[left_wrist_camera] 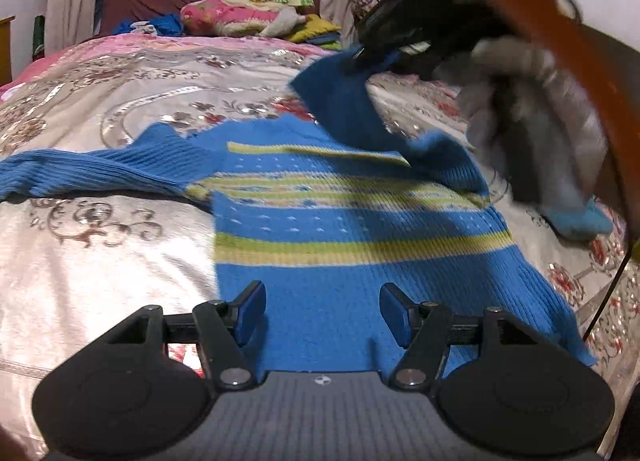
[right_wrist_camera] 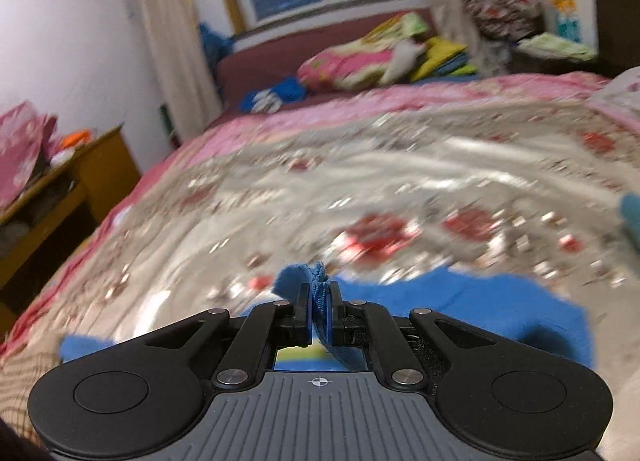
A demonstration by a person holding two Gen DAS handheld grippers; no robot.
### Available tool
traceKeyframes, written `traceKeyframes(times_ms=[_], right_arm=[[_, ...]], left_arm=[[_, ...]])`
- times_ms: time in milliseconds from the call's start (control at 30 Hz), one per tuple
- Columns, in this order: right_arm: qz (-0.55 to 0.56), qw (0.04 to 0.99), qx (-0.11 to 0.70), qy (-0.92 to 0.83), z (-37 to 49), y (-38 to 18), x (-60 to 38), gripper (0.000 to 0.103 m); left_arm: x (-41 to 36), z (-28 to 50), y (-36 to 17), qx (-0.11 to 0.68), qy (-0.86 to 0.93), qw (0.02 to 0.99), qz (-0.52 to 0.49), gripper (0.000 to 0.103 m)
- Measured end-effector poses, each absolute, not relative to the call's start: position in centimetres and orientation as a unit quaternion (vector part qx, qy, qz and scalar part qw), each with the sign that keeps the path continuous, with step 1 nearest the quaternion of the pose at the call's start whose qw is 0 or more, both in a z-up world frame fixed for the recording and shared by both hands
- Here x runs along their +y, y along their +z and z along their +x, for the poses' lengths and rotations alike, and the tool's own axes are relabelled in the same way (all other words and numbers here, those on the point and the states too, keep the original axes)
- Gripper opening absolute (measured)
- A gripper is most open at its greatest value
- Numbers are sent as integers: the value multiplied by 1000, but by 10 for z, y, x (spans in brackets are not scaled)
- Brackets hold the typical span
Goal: Fold small clothes
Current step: 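Carry the sleeve with the right gripper across the sweater body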
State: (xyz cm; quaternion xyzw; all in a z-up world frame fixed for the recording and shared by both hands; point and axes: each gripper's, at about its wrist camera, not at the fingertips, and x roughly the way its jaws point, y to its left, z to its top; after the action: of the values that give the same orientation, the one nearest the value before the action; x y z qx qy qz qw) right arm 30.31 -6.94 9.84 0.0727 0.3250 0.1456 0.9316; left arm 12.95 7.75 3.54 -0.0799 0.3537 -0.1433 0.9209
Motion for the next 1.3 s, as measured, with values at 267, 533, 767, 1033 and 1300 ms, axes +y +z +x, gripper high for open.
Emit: traceKeyframes(times_ms=[267, 533, 767, 1033, 1300], right_arm=[[35, 902, 388, 185, 298, 54, -15, 6], [30, 878, 423, 224, 291, 40, -15, 13], [35, 887, 398, 232, 278, 51, -39, 15], [24, 884, 406, 231, 273, 41, -47, 15], [13, 879, 413, 236, 271, 36, -33, 15]], left_arm=[[94, 130, 35, 351, -136, 921, -98, 68], [93, 130, 31, 354, -135, 921, -90, 68], [92, 134, 25, 355, -132, 922, -86, 68], [95, 134, 25, 350, -125, 925, -85, 68], [105, 136, 26, 342, -112, 929, -88, 68]])
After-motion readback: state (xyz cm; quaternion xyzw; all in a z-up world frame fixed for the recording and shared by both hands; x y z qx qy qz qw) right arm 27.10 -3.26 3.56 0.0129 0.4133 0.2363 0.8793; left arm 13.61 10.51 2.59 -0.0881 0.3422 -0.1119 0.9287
